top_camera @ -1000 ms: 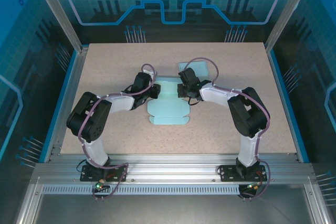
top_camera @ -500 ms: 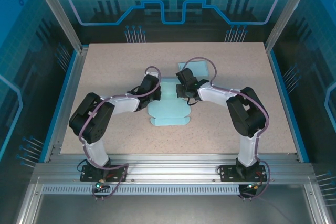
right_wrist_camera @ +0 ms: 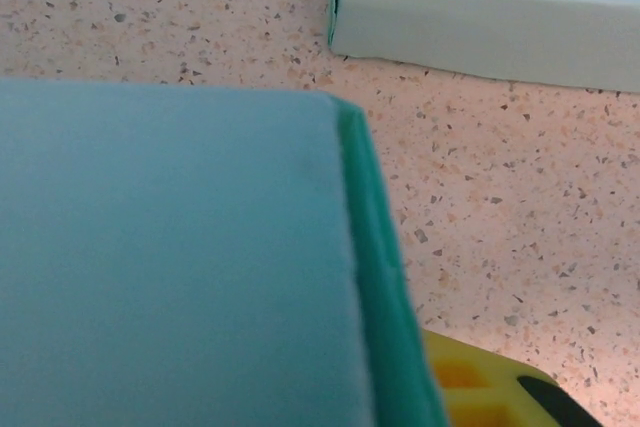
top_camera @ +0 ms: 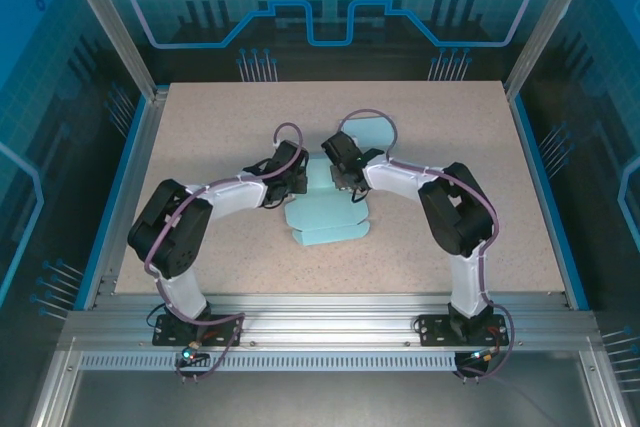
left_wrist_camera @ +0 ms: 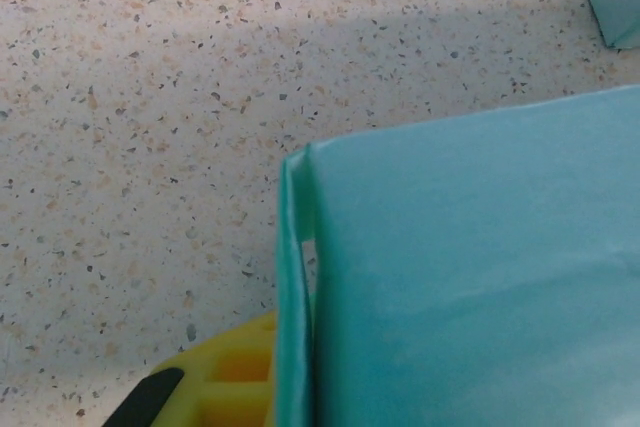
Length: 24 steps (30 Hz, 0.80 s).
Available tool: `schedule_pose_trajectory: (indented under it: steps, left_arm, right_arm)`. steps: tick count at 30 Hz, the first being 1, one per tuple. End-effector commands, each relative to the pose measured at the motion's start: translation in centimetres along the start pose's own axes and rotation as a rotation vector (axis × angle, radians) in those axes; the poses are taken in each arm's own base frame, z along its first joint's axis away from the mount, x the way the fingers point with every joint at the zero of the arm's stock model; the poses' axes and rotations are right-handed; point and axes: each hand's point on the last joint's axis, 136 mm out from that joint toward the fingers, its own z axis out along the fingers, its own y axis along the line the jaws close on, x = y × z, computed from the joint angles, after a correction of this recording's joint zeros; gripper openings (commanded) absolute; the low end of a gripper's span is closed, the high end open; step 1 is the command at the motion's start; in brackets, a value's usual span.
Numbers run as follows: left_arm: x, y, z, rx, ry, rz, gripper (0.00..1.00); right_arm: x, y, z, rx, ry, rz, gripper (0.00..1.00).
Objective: Fold the paper box
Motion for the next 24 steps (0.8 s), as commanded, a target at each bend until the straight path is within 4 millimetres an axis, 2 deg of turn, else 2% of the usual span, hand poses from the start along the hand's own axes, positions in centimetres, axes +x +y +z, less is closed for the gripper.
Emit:
schedule_pose_trajectory:
  steps: [1, 5, 11, 18, 21, 24]
  left_arm:
    - [-0.8, -0.7, -1.0, 0.013, 0.028, -0.031, 0.04]
    - [-0.7, -0.7, -0.9, -0.002, 0.064, -0.03, 0.05]
    - [-0.4, -0.9, -0.3, -0.008, 0.115, -0.04, 0.05]
    - [0.1, -1.2, 0.4, 0.011, 0.166, -0.067, 0.05]
    - [0.2, -1.3, 0.6, 0.017, 0.18, -0.077, 0.05]
    - [0.3, -1.3, 0.8, 0.023, 0.189, -0.094, 0.06]
  right_arm:
    - [0.2, -0.7, 0.2, 0.08, 0.01, -0.053, 0.21]
    - [0.2, -1.5, 0.3, 0.151, 0.02, -0.091, 0.17]
    - [1.0, -2.1, 1.5, 0.256, 0.063, -0.172, 0.19]
    - [1.6, -2.0, 2.7, 0.288, 0.092, -0.212, 0.21]
    - [1.9, -2.0, 3.2, 0.315, 0.119, -0.243, 0.15]
    - [2.4, -2.1, 3.7, 0.352, 0.152, -0.282, 0.02]
